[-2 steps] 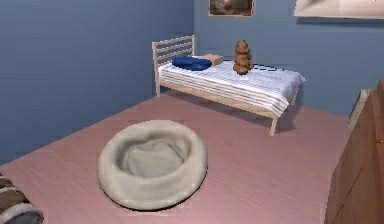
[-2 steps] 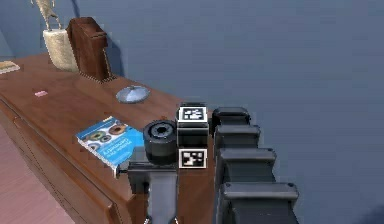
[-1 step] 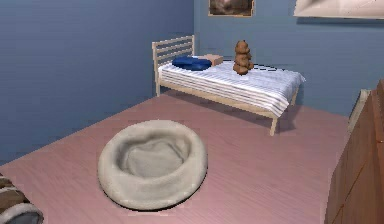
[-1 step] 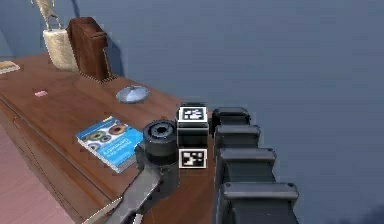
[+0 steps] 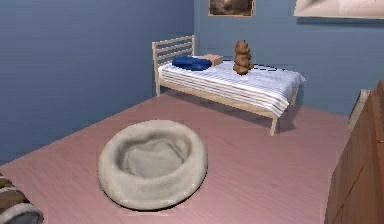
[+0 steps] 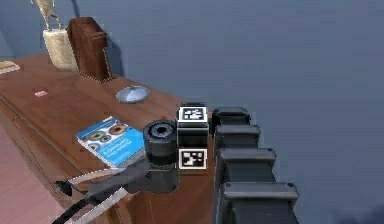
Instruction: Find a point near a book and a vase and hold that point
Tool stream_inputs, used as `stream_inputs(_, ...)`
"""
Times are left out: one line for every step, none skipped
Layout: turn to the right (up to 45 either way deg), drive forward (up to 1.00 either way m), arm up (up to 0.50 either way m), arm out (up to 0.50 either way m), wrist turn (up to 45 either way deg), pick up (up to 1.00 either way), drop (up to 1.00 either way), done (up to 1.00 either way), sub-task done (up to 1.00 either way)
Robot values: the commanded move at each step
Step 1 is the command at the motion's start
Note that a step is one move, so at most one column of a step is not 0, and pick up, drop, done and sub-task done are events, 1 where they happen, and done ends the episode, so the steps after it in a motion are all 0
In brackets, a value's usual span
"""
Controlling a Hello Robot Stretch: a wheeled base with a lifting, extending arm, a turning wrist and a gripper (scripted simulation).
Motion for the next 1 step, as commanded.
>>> stream_inputs(0.0,0.00,0.00,0.00,45.0,0.00,0.00,0.00,0.00)
